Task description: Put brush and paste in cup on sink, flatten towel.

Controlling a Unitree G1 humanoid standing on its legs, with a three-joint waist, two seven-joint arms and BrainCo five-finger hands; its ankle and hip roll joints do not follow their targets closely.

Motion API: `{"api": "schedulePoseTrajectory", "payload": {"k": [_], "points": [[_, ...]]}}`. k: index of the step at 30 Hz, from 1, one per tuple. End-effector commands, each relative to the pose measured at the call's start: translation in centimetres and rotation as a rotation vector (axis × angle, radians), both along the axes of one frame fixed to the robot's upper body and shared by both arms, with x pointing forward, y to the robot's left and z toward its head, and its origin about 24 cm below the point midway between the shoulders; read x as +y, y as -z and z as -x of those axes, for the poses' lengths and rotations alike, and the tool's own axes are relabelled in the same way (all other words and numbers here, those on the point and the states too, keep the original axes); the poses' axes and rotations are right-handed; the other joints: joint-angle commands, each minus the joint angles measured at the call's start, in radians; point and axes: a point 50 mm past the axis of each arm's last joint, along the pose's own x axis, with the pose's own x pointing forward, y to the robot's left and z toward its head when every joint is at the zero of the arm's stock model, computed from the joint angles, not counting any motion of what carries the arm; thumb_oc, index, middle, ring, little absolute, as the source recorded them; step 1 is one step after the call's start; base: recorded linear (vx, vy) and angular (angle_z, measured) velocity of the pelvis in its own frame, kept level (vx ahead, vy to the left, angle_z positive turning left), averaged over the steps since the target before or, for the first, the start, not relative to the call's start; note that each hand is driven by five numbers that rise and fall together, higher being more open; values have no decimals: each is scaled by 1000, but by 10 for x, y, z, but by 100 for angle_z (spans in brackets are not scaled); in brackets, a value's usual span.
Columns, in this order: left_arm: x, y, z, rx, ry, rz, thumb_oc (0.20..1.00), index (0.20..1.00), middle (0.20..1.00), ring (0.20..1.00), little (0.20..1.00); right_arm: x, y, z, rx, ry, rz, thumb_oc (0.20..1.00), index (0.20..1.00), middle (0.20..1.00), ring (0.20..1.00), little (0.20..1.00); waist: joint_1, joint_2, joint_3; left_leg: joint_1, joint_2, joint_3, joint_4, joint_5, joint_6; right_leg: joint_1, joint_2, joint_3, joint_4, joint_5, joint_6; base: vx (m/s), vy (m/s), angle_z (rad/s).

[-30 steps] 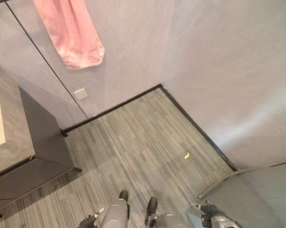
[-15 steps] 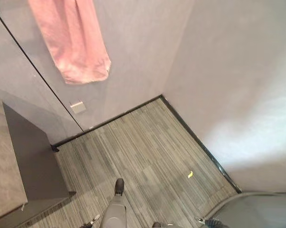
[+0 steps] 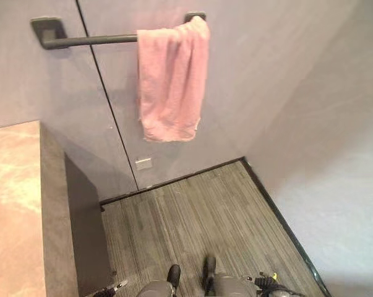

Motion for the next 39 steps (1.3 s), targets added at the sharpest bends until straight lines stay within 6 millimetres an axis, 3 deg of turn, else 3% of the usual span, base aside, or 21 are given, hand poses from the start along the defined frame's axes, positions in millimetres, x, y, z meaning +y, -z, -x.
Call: {"api": "schedulePoseTrajectory", "payload": {"k": [1,7,14,16,19,20,21,23,24,28,31,32,34,36,37,39], "points": [[2,-1,-3,-7,21,-8,1000,1000,1000,1000,1000,-14,-7,-13,-31,24,36,1000,1000,1000,1000,1000,-1,-21,64,-77,73,-8,91,-92,-105,65,-46,9,22,55,26,125,-78,73],[3,-1,1,17,21,-17,1000,1000,1000,1000,1000,-15,-7,-14,-20,9,43,1000,1000,1000,1000,1000,12,-34,55,-69,82,-34,87,-110,-119,85,-54,16,36,54,20,123,-184,52],[-4,3,12,51,16,-11,1000,1000,1000,1000,1000,-15,-12,-28,-75,-22,59,1000,1000,1000,1000,1000,2,-18,22,-15,184,-28,16,-97,-179,117,-9,-37,3,17,-9,166,-250,-4],[-11,4,9,47,42,-1,1000,1000,1000,1000,1000,-19,-13,-29,-89,-3,67,1000,1000,1000,1000,1000,-12,-7,19,-16,217,-11,35,-100,-204,138,21,-38,-17,-10,-30,150,-265,4],[-15,5,3,30,65,5,1000,1000,1000,1000,1000,-23,-14,-28,-90,0,82,1000,1000,1000,1000,1000,-21,-2,30,-53,209,9,138,-113,-216,167,26,-39,-45,-18,-43,58,-131,7],[-20,3,-11,-11,91,2,1000,1000,1000,1000,1000,-31,-17,-31,-92,3,109,1000,1000,1000,1000,1000,-22,5,56,-118,173,18,262,-98,-213,205,26,-32,-77,-23,-57,72,-137,11],[-20,3,-12,-16,94,2,1000,1000,1000,1000,1000,-32,-18,-31,-90,6,113,1000,1000,1000,1000,1000,-22,7,59,-131,174,26,252,-98,-210,208,24,-29,-79,-25,-55,92,-57,9],[-22,4,-11,-15,95,11,1000,1000,1000,1000,1000,-34,-18,-32,-91,0,115,1000,1000,1000,1000,1000,-18,16,54,-136,179,30,174,-82,-200,213,22,-26,-82,-27,-47,128,113,-1],[-25,5,-6,5,123,16,1000,1000,1000,1000,1000,-31,-20,-38,-112,-29,107,1000,1000,1000,1000,1000,-20,42,32,-126,215,65,48,-38,-199,220,32,-29,-77,-40,-36,120,154,-14],[-27,7,6,35,121,29,1000,1000,1000,1000,1000,-22,-23,-48,-153,-83,93,1000,1000,1000,1000,1000,-26,59,-3,-55,220,102,-3,-39,-194,230,17,-18,-66,-36,-24,123,227,-45],[-24,5,2,13,189,-10,1000,1000,1000,1000,1000,-20,-36,-71,-263,-128,104,1000,1000,1000,1000,1000,-22,58,-10,-16,207,120,1,-62,-179,237,-6,1,-30,-37,-14,64,194,-20],[-24,5,2,13,189,-10,1000,1000,1000,1000,1000,-20,-36,-71,-262,-128,104,1000,1000,1000,1000,1000,-21,58,-10,-14,207,121,1,-62,-178,237,-6,2,-30,-38,-14,23,118,-26],[-23,1,-12,-50,267,-32,1000,1000,1000,1000,1000,-23,-45,-83,-319,-137,124,1000,1000,1000,1000,1000,-20,60,-12,4,206,130,-14,-65,-172,235,-15,11,-18,-34,-6,5,144,-19],[-11,-31,-65,-361,283,-51,1000,1000,1000,1000,1000,-31,-58,-94,-390,-155,164,1000,1000,1000,1000,1000,-16,64,-11,24,202,139,-55,-57,-164,226,-29,9,-17,-22,12,-46,178,2],[-6,-43,-78,-445,278,-72,1000,1000,1000,1000,1000,-34,-60,-95,-401,-156,172,1000,1000,1000,1000,1000,-14,63,-10,26,200,138,-62,-55,-164,224,-32,6,-19,-19,16,-42,74,-4],[0,-55,-89,-517,265,-92,1000,1000,1000,1000,1000,-35,-62,-96,-405,-157,177,1000,1000,1000,1000,1000,-12,62,-10,26,198,135,-67,-55,-163,223,-35,3,-23,-17,19,0,0,0]]}}
